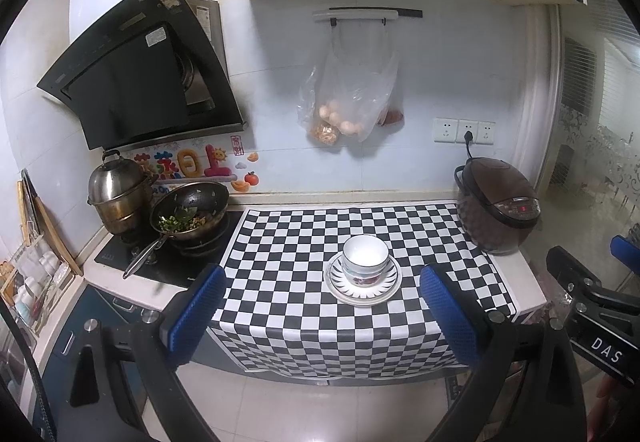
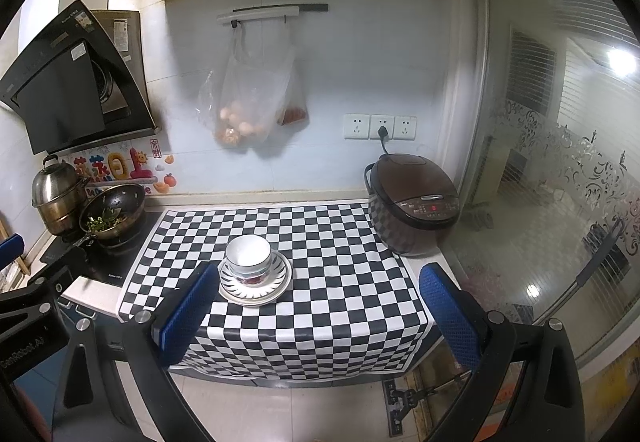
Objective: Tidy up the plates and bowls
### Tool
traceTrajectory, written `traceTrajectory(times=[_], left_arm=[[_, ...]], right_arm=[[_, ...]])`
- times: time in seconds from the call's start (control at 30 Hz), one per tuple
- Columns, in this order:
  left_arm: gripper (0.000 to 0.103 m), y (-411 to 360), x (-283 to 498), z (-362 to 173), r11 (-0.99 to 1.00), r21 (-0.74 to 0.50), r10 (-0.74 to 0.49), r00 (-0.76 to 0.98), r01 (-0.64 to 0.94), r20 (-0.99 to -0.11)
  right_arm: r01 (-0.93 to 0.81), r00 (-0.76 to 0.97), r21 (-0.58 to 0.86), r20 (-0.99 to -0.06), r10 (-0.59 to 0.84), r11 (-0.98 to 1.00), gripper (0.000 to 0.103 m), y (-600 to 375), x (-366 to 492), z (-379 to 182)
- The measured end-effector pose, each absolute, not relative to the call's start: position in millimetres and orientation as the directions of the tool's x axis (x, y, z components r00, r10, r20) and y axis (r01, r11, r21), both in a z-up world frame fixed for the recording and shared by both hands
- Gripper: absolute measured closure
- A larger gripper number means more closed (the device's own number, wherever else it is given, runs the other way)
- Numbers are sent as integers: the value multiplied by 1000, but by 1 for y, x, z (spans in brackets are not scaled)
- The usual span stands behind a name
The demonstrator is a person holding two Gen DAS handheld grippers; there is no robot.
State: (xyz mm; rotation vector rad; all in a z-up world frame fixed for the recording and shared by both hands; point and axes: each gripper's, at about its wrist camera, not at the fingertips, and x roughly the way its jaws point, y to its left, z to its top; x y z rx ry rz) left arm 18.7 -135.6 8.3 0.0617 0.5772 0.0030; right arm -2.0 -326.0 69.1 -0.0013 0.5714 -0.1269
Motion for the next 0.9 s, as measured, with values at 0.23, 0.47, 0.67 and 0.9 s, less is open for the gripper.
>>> traceTrajectory(times=[0.23,0.47,0.67,0.9], left_arm=[[3,-133,20,8,998,61,21,839,15,-544],[3,-132,21,7,998,61,21,840,15,-542],[3,-127,22,6,998,63,17,837,21,-546],[3,-125,23,6,997,68,19,840,21,-543]], right_arm=[[119,832,-34,-541,-119,992,1,-326,-1,68],[119,833,-34,-540,-118,992,1,-326,0,66],[116,833,-34,-542,-115,993,1,-325,1,64],[103,831,-33,-547,-104,994,1,-326,4,60]])
